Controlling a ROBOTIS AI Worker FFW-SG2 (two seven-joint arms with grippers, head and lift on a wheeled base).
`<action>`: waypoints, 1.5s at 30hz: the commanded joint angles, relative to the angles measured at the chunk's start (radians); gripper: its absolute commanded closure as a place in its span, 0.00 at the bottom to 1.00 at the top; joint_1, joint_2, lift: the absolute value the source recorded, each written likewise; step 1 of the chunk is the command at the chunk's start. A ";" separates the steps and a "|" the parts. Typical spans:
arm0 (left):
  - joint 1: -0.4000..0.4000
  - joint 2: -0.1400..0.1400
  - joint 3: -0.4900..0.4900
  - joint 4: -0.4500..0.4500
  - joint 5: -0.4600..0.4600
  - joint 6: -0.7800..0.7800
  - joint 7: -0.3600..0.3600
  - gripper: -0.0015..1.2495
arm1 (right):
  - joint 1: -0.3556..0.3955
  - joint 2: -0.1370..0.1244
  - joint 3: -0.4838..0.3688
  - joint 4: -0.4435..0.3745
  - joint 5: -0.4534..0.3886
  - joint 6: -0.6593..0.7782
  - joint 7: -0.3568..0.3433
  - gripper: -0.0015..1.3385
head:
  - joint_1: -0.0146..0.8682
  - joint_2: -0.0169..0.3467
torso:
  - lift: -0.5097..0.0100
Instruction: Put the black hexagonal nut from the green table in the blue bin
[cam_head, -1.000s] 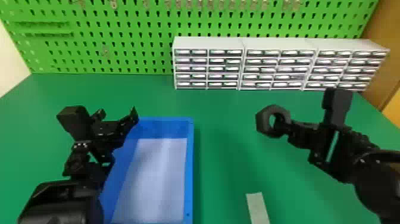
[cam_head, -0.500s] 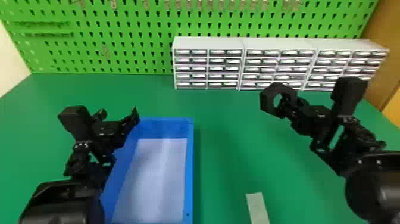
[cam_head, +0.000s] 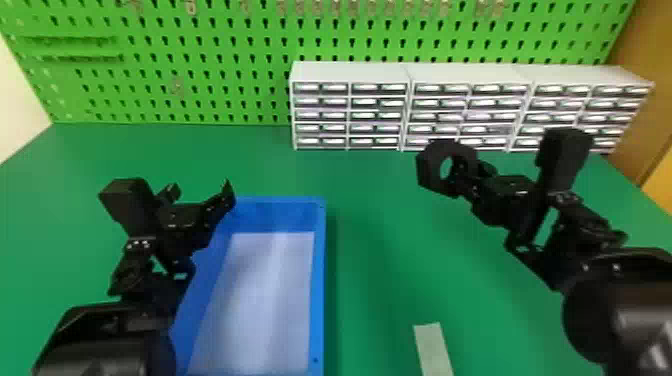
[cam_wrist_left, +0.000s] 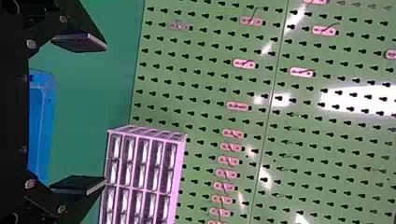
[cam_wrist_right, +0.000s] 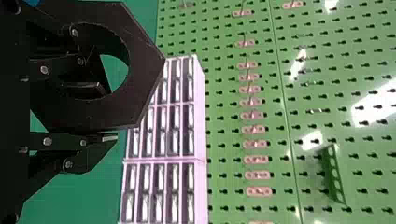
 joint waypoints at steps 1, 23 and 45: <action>0.001 0.000 -0.002 0.002 0.000 0.000 0.000 0.21 | -0.029 -0.001 0.021 0.020 -0.020 0.035 0.028 0.86 | 0.79 0.19 | 0.79; -0.004 0.000 -0.002 0.008 -0.001 0.000 0.000 0.21 | -0.176 0.033 0.156 0.158 -0.069 0.116 0.166 0.86 | 0.79 0.19 | 0.79; -0.010 0.000 -0.005 0.013 -0.006 0.000 0.000 0.21 | -0.299 0.064 0.390 0.258 -0.155 0.138 0.218 0.86 | 0.79 0.19 | 0.79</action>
